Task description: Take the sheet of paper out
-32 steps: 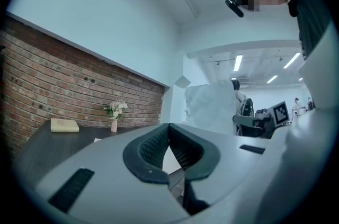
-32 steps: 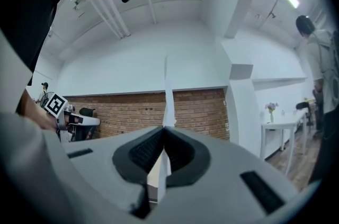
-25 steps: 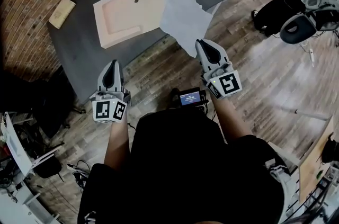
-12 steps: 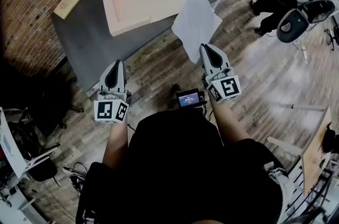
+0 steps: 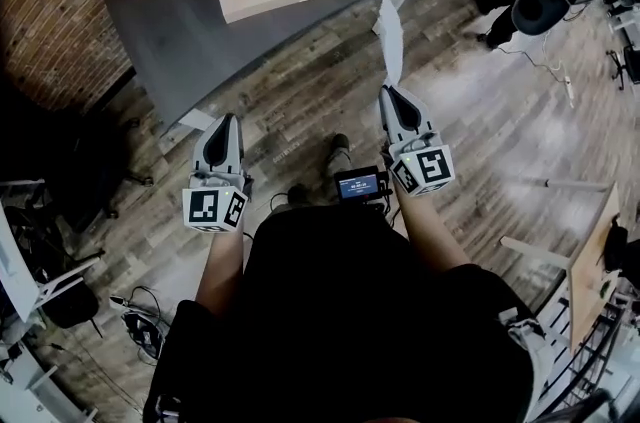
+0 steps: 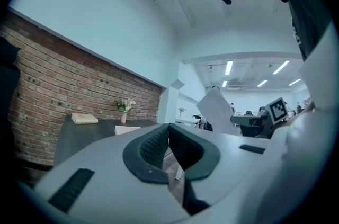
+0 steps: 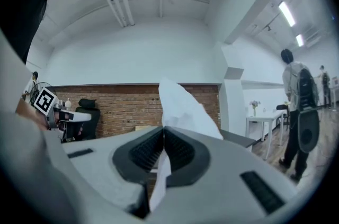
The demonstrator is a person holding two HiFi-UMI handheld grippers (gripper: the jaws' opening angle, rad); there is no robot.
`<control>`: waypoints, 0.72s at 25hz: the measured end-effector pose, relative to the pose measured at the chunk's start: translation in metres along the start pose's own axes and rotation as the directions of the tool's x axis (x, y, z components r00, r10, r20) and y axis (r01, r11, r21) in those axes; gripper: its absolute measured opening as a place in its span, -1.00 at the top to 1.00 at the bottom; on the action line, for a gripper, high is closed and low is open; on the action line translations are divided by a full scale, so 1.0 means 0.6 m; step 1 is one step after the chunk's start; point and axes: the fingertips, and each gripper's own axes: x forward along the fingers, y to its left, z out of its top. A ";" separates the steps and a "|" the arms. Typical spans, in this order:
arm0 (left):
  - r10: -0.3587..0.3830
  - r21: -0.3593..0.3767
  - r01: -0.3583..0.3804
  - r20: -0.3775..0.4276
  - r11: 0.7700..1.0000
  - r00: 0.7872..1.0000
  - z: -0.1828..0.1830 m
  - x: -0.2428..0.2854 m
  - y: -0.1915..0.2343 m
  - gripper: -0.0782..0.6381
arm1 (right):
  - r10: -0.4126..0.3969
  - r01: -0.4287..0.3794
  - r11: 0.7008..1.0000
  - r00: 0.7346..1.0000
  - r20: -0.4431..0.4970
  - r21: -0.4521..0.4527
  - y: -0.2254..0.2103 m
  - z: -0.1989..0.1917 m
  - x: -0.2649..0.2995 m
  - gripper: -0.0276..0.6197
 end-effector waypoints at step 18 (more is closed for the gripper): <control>0.019 0.004 -0.019 0.009 1.000 1.000 -0.013 -0.047 -0.142 0.79 | 0.105 -0.105 0.994 0.994 -0.022 0.033 -0.017 -0.007 -0.128 0.89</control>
